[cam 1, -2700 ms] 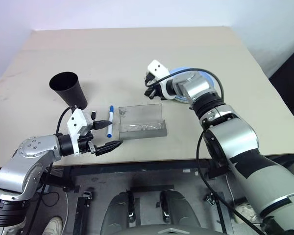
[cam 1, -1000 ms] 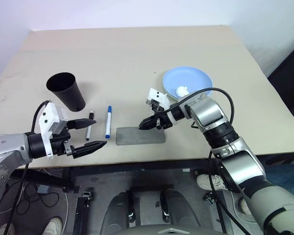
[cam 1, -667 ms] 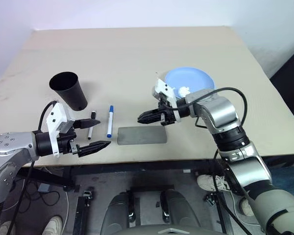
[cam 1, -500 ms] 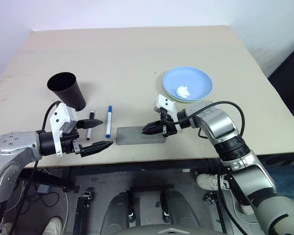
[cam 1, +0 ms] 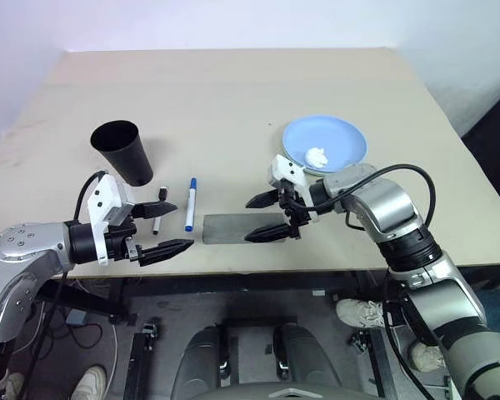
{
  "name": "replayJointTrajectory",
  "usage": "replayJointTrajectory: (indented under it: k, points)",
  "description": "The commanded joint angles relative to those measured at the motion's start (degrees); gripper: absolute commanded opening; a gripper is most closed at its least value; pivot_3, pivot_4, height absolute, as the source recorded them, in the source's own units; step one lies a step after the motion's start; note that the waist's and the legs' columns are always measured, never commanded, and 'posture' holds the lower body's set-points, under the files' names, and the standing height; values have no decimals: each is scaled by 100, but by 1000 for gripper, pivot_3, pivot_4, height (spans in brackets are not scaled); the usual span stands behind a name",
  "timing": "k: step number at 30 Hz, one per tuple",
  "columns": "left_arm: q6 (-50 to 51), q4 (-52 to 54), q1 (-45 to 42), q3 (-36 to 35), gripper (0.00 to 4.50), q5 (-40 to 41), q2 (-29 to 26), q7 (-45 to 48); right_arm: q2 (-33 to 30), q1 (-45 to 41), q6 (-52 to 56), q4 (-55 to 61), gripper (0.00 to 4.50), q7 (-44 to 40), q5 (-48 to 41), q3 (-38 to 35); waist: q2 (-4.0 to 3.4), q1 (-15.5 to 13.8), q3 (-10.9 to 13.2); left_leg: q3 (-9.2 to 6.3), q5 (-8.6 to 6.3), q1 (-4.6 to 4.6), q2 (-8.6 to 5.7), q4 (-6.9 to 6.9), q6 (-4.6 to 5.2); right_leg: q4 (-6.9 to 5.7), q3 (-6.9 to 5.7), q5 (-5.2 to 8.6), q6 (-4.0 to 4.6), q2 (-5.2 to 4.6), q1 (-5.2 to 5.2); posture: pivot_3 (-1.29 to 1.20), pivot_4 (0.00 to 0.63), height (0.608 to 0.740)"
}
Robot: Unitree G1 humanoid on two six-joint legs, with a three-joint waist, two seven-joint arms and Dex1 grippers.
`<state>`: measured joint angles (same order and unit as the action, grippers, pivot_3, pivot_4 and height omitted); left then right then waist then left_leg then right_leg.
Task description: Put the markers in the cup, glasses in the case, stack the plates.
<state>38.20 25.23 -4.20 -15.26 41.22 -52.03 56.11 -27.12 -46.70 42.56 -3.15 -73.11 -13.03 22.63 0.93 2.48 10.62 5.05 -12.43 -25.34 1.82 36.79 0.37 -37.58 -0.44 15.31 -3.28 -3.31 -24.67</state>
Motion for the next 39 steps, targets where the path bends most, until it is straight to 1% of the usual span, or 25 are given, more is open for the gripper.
replayJointTrajectory:
  k: [1,4,8,10,15,18,22,27,30,32,33,39]
  points:
    - [-73,37,-29,-30,4500,-7,22,-6,-75,-274,-368,-49,4456,-136,229,277,0,-1,1,0,-1,-1,0,5,1,0,0,-1,-2,0,1,0,150,740]
    - [-84,48,-4,-39,4500,-21,34,-11,10,-473,-792,-355,4456,19,624,544,1,1,1,1,-2,-3,0,22,9,-5,0,-2,-4,-1,4,0,150,740]
    - [-83,82,20,-40,4500,-27,54,-37,196,-582,-1221,-764,4456,170,862,613,1,3,0,1,0,-1,1,29,12,-5,1,-2,0,-2,6,0,150,740]
    - [-74,101,35,-49,4500,-19,58,-45,270,-606,-1283,-845,4456,194,907,594,1,-2,1,1,0,-2,1,27,12,-5,2,-3,1,-4,6,0,150,740]
    - [-59,125,67,-83,4500,-3,43,-48,226,-535,-1165,-823,4456,-7,1025,735,0,1,0,1,0,-3,0,25,12,-5,3,-3,1,-9,5,0,150,740]
    - [-57,119,41,-67,4500,2,50,-61,276,-545,-1142,-1005,4456,84,1194,807,0,6,0,0,-1,-2,1,25,9,-5,3,-4,7,-12,4,0,150,740]
    - [-45,91,-37,-6,4500,23,115,-108,273,-540,-1545,-1246,4456,314,1607,961,0,7,1,0,-10,-2,-1,23,-5,-5,5,-7,17,-20,2,0,150,740]
    - [40,22,-203,22,4500,88,195,-174,373,-635,-1451,-1548,4456,476,1855,995,0,25,0,-1,-10,-1,0,20,-7,-4,6,-12,24,-22,1,0,150,740]
    - [30,-46,-284,65,4500,79,223,-166,425,-671,-1415,-1583,3870,503,1776,837,0,21,0,-2,-9,1,1,18,-9,-4,6,-18,34,-22,1,0,150,740]
    - [65,-87,-346,50,4500,143,273,-195,470,-732,-1319,-1609,3274,550,1733,741,0,21,0,-2,-9,1,1,17,-10,-4,6,-23,43,-24,1,0,150,740]
    - [81,-102,-369,47,4500,158,288,-204,447,-744,-1356,-1597,3109,522,1732,731,-1,22,0,-2,-9,1,1,17,-10,-4,6,-26,47,-25,1,0,150,740]
    - [65,-173,-354,52,4500,101,275,-152,287,-822,-1331,-1335,3100,336,1567,524,-1,4,0,1,-9,-5,0,13,-11,-1,4,-31,55,-29,-10,0,150,740]
